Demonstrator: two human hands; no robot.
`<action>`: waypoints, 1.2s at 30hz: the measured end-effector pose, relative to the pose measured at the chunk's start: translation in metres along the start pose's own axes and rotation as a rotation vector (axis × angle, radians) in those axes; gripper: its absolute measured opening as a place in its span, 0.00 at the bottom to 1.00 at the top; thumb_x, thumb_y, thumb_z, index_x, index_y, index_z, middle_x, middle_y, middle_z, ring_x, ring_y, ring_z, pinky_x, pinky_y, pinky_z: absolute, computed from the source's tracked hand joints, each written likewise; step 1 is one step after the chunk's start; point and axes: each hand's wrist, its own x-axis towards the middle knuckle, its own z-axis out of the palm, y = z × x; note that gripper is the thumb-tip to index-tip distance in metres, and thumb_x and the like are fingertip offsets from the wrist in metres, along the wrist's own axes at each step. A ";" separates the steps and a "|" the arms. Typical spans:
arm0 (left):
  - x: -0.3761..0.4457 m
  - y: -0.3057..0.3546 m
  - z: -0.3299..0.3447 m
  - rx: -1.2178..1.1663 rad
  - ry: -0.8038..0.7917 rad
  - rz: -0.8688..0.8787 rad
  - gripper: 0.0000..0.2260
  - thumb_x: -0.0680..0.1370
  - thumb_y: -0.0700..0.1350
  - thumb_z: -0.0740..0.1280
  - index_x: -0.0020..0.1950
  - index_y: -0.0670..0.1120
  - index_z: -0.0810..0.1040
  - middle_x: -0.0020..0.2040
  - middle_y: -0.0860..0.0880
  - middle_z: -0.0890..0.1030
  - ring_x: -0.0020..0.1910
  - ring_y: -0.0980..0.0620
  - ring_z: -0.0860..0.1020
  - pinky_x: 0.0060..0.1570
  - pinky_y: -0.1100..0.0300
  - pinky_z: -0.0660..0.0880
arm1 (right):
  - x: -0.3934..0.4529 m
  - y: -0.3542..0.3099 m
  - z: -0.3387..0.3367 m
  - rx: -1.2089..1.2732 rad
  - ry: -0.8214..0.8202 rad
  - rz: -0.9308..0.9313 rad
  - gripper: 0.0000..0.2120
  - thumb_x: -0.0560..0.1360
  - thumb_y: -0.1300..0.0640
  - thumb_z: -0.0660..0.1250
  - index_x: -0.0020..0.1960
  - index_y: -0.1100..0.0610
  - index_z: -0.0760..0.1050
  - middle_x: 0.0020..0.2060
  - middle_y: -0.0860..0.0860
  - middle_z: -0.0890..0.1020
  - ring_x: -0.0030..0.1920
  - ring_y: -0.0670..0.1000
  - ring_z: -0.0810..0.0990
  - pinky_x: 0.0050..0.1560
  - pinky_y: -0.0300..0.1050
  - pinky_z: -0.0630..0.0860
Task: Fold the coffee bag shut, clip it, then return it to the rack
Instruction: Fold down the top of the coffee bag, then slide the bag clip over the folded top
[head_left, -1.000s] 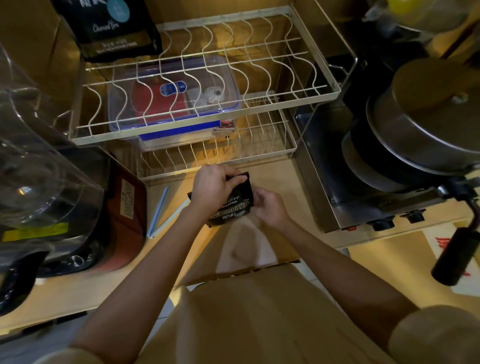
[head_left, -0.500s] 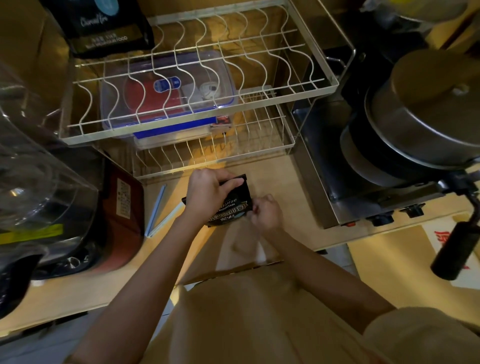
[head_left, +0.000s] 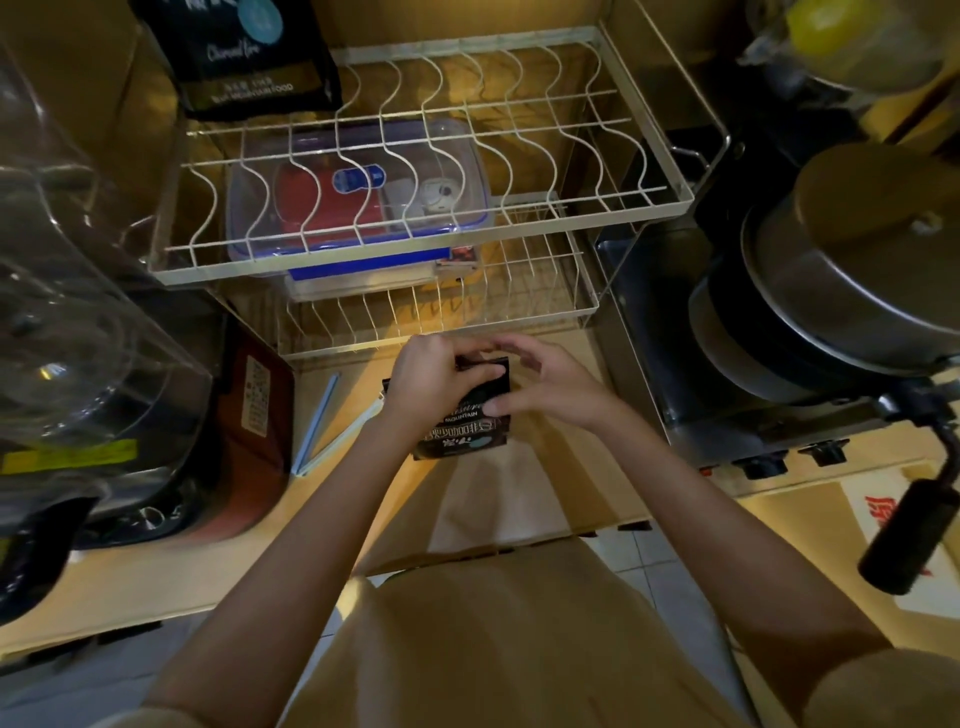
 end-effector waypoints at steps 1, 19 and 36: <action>0.000 -0.001 -0.002 -0.025 -0.003 -0.036 0.14 0.70 0.48 0.70 0.54 0.46 0.79 0.46 0.46 0.85 0.46 0.52 0.81 0.50 0.57 0.75 | 0.003 -0.002 0.003 0.027 0.025 -0.026 0.31 0.63 0.67 0.75 0.63 0.57 0.70 0.60 0.56 0.78 0.60 0.51 0.75 0.61 0.42 0.72; -0.041 -0.063 -0.018 -0.694 0.285 -0.477 0.08 0.69 0.34 0.69 0.36 0.47 0.78 0.25 0.61 0.81 0.29 0.66 0.77 0.33 0.75 0.73 | 0.013 -0.002 0.005 0.206 0.145 0.028 0.09 0.71 0.65 0.68 0.51 0.63 0.79 0.40 0.47 0.82 0.36 0.35 0.81 0.35 0.26 0.75; -0.096 -0.127 -0.002 0.082 0.189 -0.522 0.15 0.74 0.37 0.64 0.61 0.37 0.72 0.62 0.36 0.74 0.61 0.39 0.73 0.60 0.51 0.69 | 0.030 0.000 0.028 0.230 0.154 0.114 0.07 0.71 0.66 0.68 0.38 0.55 0.78 0.25 0.41 0.83 0.29 0.38 0.81 0.30 0.28 0.74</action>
